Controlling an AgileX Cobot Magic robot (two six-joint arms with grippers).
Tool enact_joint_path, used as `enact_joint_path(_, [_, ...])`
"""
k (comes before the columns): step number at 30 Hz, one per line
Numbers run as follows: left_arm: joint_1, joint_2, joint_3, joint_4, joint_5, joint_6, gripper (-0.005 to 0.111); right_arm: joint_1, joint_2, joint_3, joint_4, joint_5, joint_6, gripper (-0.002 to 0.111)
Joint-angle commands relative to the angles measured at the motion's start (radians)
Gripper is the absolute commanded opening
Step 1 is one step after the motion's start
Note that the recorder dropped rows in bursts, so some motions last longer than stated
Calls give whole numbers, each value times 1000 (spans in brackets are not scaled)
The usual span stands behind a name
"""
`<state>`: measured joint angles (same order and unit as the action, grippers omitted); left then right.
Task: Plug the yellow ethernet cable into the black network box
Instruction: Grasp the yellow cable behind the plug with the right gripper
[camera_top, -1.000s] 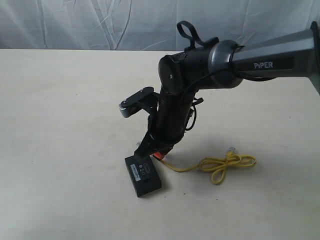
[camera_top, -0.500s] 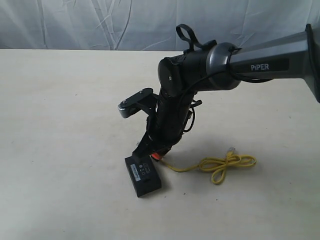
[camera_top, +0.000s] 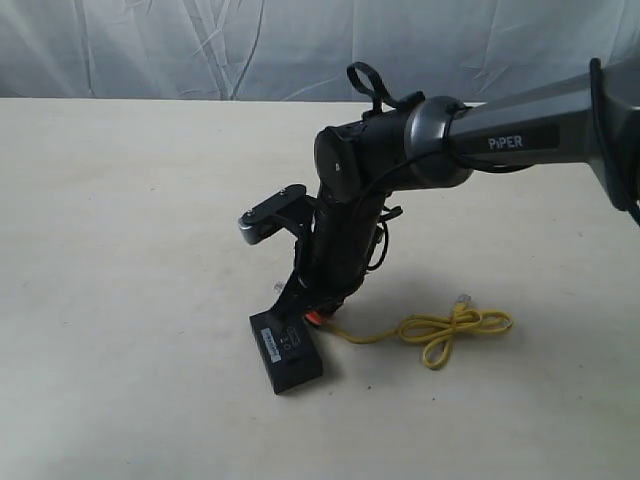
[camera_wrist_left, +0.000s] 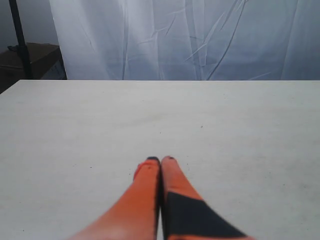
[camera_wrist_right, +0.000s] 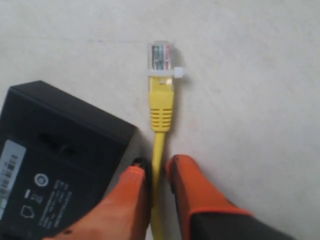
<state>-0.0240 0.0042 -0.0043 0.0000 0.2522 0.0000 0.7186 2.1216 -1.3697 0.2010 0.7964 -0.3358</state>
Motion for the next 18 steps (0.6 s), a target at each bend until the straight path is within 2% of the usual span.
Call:
enact_joint_path(1, [1,-4,4,0,-13,0,0,1,-1,-4,-11,-1,-5,10])
enact_joint_path(3, [1,-4,4,0,-13,0,0,1,-1,-4,-13,6,-5,0])
enact_joint_path(13, [1,-4,4,0,-13,0,0,-10,-82,-4,-43,62,-5,-1])
enact_joint_path(18, [1,-4,4,0,-13,0,0,-58,-146,22,-105,89,-5,-1])
